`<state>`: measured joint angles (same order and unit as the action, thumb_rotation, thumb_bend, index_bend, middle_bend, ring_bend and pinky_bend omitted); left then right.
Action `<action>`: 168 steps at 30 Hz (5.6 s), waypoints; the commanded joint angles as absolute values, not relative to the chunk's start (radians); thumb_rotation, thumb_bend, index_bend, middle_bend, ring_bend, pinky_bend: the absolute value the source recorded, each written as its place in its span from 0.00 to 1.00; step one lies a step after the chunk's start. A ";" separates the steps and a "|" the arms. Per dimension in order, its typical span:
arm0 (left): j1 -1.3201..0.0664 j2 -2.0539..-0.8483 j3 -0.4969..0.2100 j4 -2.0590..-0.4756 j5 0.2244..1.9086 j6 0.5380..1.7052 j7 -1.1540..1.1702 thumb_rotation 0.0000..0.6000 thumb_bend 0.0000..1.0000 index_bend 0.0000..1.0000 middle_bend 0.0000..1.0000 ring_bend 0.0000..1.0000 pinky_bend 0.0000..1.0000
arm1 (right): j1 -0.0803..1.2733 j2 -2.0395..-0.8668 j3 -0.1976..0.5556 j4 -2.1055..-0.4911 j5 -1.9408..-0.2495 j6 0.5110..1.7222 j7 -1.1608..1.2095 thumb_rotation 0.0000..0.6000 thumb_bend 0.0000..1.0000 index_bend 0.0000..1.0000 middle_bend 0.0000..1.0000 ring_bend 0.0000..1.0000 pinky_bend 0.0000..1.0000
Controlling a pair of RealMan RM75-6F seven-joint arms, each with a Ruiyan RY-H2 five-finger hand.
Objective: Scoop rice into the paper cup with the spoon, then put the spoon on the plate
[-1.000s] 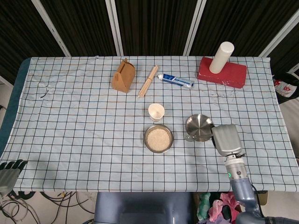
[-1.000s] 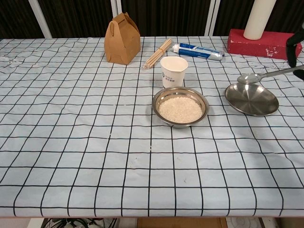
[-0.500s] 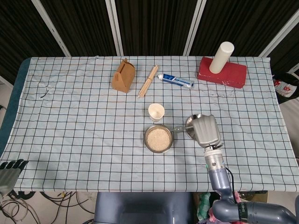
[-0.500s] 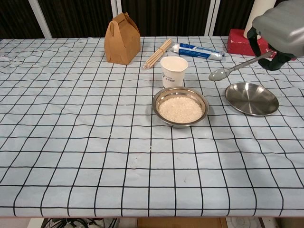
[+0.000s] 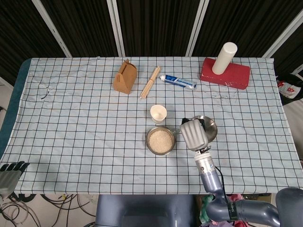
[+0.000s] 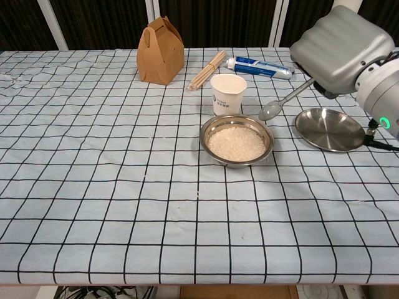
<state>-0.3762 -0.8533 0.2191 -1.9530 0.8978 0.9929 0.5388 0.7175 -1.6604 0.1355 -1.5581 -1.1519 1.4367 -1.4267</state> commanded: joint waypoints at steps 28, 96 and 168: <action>-0.383 -0.840 0.219 -1.955 0.916 0.959 0.509 1.00 0.08 0.00 0.00 0.00 0.00 | 0.734 -1.790 0.065 -1.369 -1.280 1.395 -1.496 1.00 0.41 0.63 1.00 1.00 1.00; -0.393 -0.837 0.227 -1.955 0.892 0.960 0.527 1.00 0.08 0.00 0.00 0.00 0.00 | 0.637 -1.799 0.276 -1.711 -0.896 1.430 -1.275 1.00 0.41 0.64 1.00 1.00 1.00; -0.427 -0.831 0.252 -1.977 0.809 0.949 0.573 1.00 0.08 0.00 0.00 0.00 0.00 | 1.001 -1.798 0.320 -1.268 -0.753 1.359 -1.345 1.00 0.42 0.64 1.00 1.00 1.00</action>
<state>-0.4277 -0.8325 0.2508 -1.9763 0.8076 0.9507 0.5753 0.9976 -1.7941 0.3307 -1.2777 -0.7421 1.3569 -1.3387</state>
